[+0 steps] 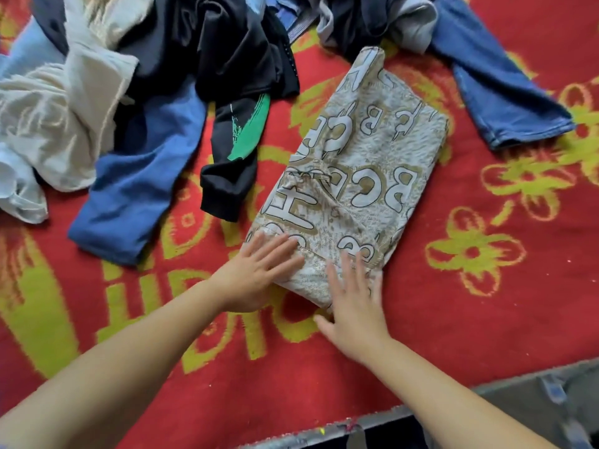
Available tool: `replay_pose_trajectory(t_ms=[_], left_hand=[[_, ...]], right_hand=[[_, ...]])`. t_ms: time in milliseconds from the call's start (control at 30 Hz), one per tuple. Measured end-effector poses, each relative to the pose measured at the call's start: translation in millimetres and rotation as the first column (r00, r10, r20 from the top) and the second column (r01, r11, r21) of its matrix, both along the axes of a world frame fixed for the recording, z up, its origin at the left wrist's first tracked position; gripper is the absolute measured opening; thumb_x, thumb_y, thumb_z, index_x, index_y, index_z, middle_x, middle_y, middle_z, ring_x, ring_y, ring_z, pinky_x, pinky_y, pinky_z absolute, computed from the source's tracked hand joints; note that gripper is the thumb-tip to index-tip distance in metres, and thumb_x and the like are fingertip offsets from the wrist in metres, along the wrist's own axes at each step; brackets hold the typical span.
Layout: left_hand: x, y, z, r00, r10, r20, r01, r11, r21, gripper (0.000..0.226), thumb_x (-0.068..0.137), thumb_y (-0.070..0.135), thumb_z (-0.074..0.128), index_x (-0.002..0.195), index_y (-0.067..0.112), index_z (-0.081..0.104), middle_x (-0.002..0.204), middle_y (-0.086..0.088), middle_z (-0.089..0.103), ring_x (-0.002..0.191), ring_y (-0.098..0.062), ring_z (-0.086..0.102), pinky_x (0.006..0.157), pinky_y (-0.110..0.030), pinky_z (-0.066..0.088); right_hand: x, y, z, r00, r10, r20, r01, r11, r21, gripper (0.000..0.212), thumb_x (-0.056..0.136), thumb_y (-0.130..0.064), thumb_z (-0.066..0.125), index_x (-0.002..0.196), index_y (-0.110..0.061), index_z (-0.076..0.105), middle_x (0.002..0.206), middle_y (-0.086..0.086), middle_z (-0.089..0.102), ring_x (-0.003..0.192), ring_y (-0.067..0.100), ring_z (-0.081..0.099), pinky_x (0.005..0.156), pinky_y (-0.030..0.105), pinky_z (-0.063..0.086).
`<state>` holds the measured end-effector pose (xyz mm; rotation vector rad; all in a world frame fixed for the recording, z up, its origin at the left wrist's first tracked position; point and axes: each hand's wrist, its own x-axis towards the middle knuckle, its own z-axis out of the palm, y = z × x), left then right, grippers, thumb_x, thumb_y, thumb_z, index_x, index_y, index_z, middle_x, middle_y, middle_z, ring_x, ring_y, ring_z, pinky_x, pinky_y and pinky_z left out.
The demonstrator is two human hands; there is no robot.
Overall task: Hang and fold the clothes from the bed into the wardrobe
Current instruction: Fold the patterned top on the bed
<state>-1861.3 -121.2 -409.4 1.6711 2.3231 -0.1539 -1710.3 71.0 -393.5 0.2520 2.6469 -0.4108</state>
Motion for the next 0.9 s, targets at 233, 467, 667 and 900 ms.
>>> replay_pose_trajectory(t_ms=[233,467,667,900], left_hand=[[-5,22,-6,0.991,0.104,-0.089,-0.125,0.951,-0.283,0.073,0.094,0.011,0.038,0.153,0.021,-0.003,0.159,-0.014,0.01,0.147,-0.026,0.011,0.117,-0.044,-0.009],[31,62,62,0.71,0.391,0.586,-0.019,0.842,-0.539,0.026,0.093,0.017,0.047,0.116,0.019,0.057,0.092,-0.003,0.063,0.078,-0.021,0.057,0.061,-0.028,0.044],[-12,67,57,-0.016,0.571,0.821,-0.5,0.706,-0.501,0.009,0.084,0.035,0.068,0.079,0.027,0.07,0.079,0.002,0.063,0.074,-0.015,0.059,0.064,-0.03,0.045],[12,81,18,-0.465,0.475,0.747,-0.774,0.192,-0.604,0.091,0.061,0.087,0.053,0.129,0.026,0.058,0.122,0.003,0.064,0.112,-0.021,0.061,0.1,-0.045,0.046]], right_hand=[[-21,4,-17,0.974,0.086,0.212,-0.092,0.996,0.02,0.087,0.091,0.001,0.04,0.151,-0.031,-0.015,0.159,0.005,-0.018,0.145,0.036,-0.018,0.11,0.064,-0.005],[-34,97,54,0.745,0.365,0.559,-0.102,0.89,-0.445,0.027,0.087,-0.004,0.047,0.108,-0.015,0.061,0.104,0.008,0.064,0.089,0.019,0.059,0.071,0.024,0.042],[-35,166,36,0.775,-0.159,0.611,0.579,0.566,-0.587,0.011,0.088,-0.016,0.065,0.095,-0.008,0.063,0.074,0.003,0.05,0.066,0.014,0.046,0.054,0.027,0.034],[-34,134,-23,0.593,-0.753,0.285,0.786,0.464,-0.409,0.067,0.085,-0.059,0.056,0.13,-0.011,0.044,0.114,0.001,0.054,0.107,0.024,0.056,0.078,0.033,0.042]])
